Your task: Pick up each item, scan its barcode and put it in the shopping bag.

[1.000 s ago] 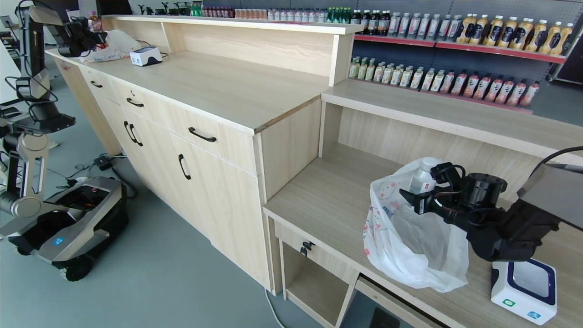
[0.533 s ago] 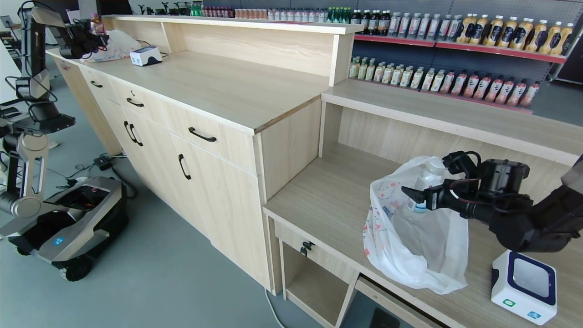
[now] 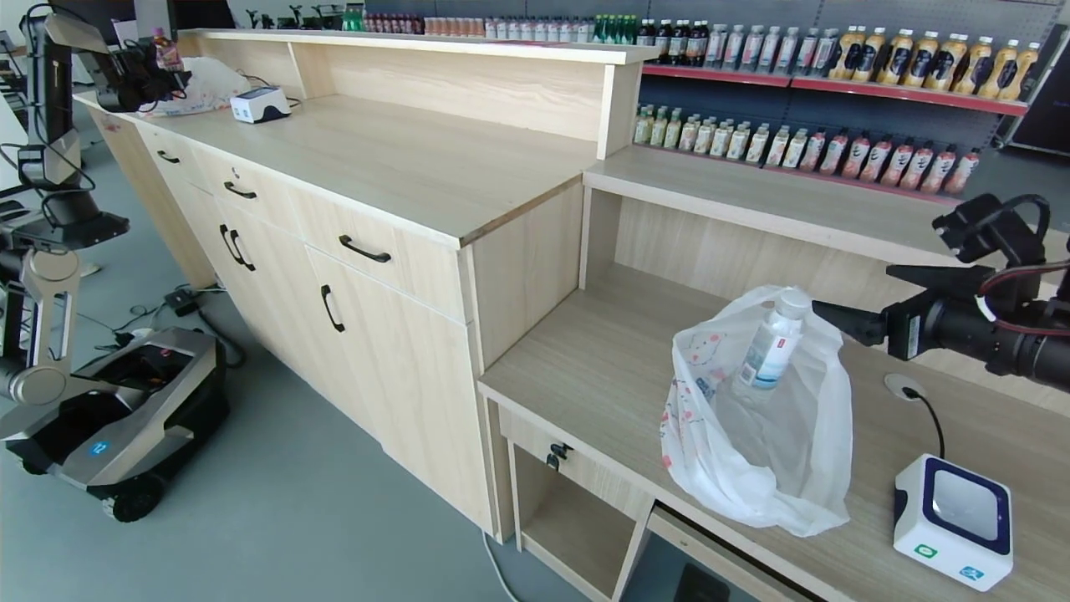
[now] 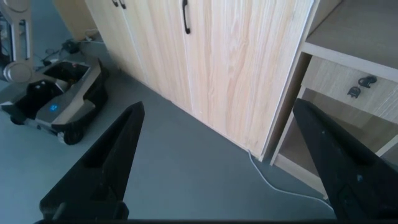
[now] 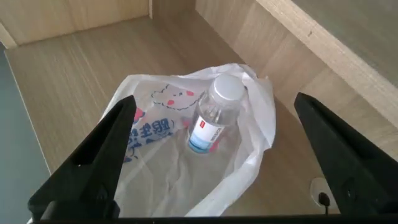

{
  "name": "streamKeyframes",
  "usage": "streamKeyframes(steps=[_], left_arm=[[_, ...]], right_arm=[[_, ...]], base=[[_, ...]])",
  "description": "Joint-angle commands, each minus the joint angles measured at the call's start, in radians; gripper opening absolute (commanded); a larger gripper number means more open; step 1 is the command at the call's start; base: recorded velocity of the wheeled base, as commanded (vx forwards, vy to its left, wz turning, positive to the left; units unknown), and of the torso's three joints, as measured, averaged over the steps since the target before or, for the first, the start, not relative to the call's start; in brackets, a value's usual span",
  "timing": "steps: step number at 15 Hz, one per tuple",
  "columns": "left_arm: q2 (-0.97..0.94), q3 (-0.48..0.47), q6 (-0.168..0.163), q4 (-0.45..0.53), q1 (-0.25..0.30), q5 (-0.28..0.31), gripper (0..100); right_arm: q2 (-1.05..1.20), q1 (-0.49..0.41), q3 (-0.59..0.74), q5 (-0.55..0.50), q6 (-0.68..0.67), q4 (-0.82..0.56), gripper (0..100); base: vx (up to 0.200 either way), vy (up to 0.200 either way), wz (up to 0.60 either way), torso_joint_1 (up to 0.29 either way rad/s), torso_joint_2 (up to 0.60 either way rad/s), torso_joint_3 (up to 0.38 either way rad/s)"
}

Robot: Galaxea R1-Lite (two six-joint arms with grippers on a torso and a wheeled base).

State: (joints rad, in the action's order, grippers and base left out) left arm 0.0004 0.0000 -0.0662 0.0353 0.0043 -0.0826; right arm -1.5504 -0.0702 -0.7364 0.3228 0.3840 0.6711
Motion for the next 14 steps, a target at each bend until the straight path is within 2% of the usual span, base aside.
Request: streamKeyframes(steps=[1, 5, 7, 8, 9, 10, 11, 12, 14], left_arm=[[0.000, 0.000, 0.000, 0.000, 0.000, 0.000, 100], [0.000, 0.000, 0.000, 0.000, 0.000, 0.000, 100], [0.000, 0.000, 0.000, 0.000, 0.000, 0.000, 100], [0.000, 0.000, 0.000, 0.000, 0.000, 0.000, 100], [0.000, 0.000, 0.000, 0.000, 0.000, 0.000, 100], [0.000, 0.000, 0.000, 0.000, 0.000, 0.000, 100], [0.000, 0.000, 0.000, 0.000, 0.000, 0.000, 100], [0.000, 0.000, 0.000, 0.000, 0.000, 0.000, 100], [0.000, 0.000, 0.000, 0.000, 0.000, 0.000, 100]], right_arm=[[0.156, -0.019, 0.005, -0.007, 0.044, -0.034, 100], [0.208, -0.016, -0.063, -0.011, 0.050, -0.074, 100], [0.237, -0.019, -0.109, -0.077, 0.041, -0.166, 100], [0.268, -0.008, -0.212, -0.174, 0.001, -0.367, 100], [0.276, 0.004, -0.270, -0.208, -0.025, -0.472, 100], [0.283, 0.030, -0.359, -0.269, -0.074, -0.647, 100], [0.286, 0.040, -0.410, -0.317, -0.114, -0.745, 100], [0.296, 0.040, -0.422, -0.338, -0.129, -0.794, 100], [0.325, 0.035, -0.391, -0.337, -0.129, -0.791, 100]], base=[[0.000, 0.000, -0.60, -0.012, 0.00, 0.007], [0.000, 0.000, -0.60, 0.000, 0.00, 0.002], [0.000, 0.000, -0.60, 0.002, 0.00, 0.007], [0.000, 0.000, -0.60, 0.007, 0.00, -0.002], [0.000, 0.000, -0.60, 0.002, 0.00, 0.007], [0.000, 0.000, -0.60, 0.002, 0.00, 0.002], [0.000, 0.000, -0.60, -0.002, 0.01, 0.002], [0.000, 0.000, -0.60, -0.002, 0.00, 0.002], [0.000, 0.000, -0.30, -0.001, 0.00, 0.004]])
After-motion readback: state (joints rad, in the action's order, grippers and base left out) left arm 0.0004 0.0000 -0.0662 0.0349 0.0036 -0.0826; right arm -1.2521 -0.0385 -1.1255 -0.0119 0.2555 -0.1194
